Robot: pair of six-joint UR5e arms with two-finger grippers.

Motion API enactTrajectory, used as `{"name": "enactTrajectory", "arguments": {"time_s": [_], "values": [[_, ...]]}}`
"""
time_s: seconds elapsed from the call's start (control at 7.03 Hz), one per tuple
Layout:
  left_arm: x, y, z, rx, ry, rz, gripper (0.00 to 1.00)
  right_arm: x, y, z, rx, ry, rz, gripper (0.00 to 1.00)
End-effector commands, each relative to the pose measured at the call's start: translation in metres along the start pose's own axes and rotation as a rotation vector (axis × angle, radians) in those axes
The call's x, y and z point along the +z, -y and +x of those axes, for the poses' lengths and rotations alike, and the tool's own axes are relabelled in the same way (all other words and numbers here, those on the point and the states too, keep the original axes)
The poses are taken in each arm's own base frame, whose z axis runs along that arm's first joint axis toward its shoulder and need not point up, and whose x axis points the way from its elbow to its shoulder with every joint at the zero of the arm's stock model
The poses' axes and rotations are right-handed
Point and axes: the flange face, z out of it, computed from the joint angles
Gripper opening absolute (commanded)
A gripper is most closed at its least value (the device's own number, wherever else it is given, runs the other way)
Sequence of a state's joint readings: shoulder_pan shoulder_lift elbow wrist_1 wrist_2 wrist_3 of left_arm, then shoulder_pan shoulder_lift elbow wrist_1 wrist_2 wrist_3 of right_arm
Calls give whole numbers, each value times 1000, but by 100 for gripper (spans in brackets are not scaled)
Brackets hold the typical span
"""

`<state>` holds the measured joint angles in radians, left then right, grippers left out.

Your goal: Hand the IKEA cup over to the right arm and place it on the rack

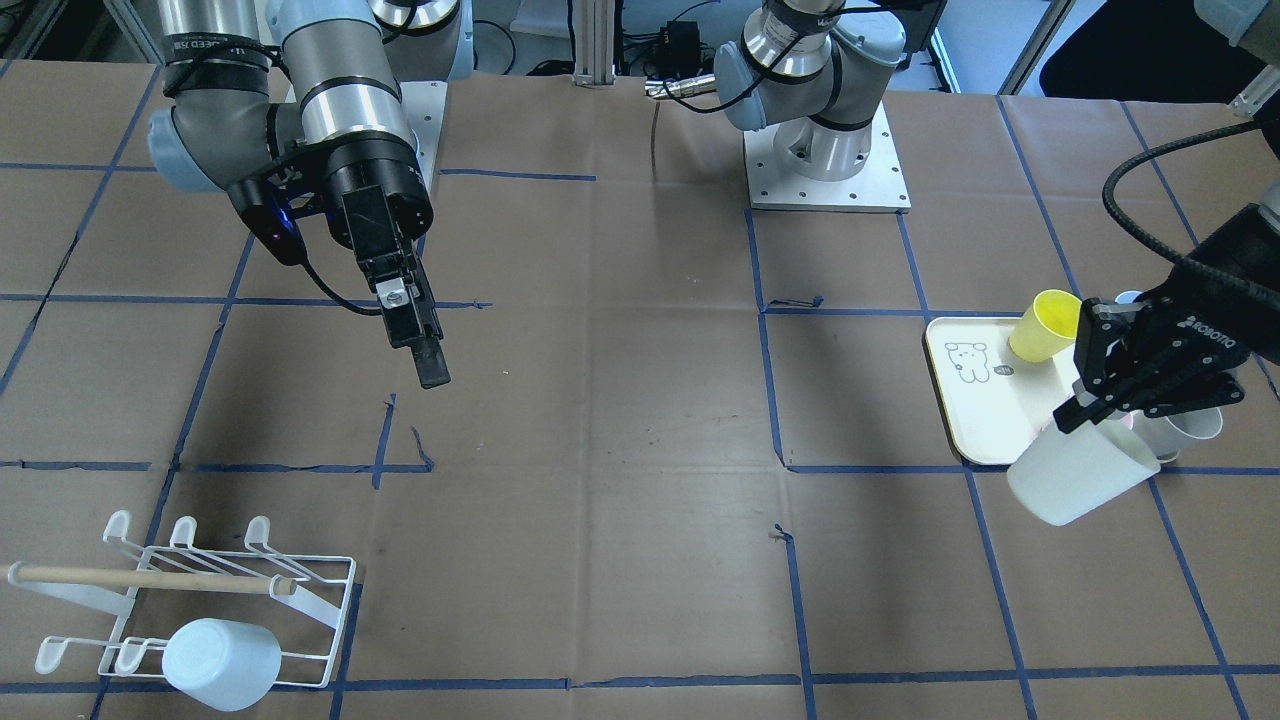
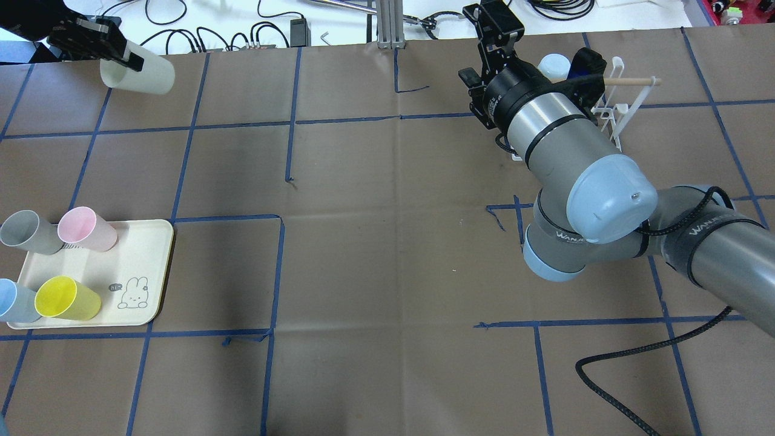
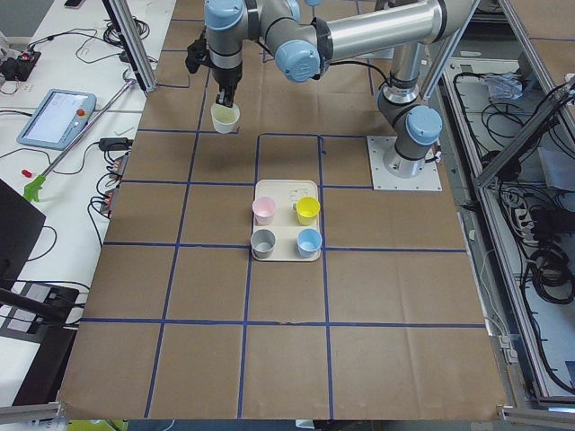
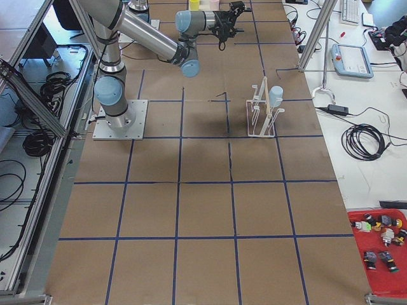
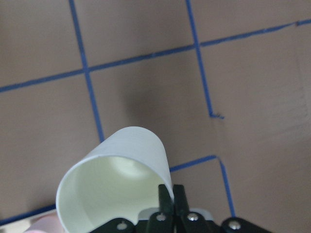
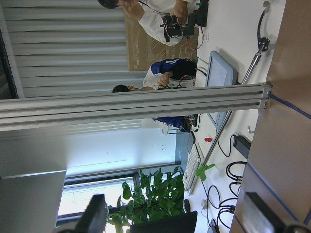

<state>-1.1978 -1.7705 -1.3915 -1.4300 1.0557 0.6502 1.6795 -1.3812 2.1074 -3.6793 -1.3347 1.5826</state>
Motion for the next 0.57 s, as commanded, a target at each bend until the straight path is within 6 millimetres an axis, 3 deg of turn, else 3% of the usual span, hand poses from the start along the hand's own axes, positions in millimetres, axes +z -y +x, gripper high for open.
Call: {"name": "enactTrajectory", "arguments": {"time_s": [0.0,0.28,0.43], "values": [[14,12,18,115,-170,253,0,1,1,1,0,-3,1,100],[47,8,53,274,-255,432,0,1,1,0,-1,0,1,100],[74,6,85,373,-265,466,0,3,1,2,0,-5,1,100]]}}
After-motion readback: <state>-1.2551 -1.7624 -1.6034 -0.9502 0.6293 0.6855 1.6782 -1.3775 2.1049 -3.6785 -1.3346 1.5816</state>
